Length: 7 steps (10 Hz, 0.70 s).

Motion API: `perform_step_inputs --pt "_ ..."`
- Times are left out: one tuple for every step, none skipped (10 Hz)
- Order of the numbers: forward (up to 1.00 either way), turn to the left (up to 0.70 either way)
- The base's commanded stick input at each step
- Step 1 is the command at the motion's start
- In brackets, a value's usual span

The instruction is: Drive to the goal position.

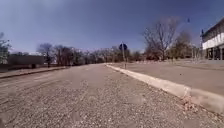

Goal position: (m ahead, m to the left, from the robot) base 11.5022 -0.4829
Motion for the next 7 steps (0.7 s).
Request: perform_step_inputs --pt "0.70 0.00" --pt "0.70 0.00" --pt "0.70 0.00" --pt "0.70 0.00" --pt "0.70 0.00" --pt "0.70 0.00" --pt "0.70 0.00"
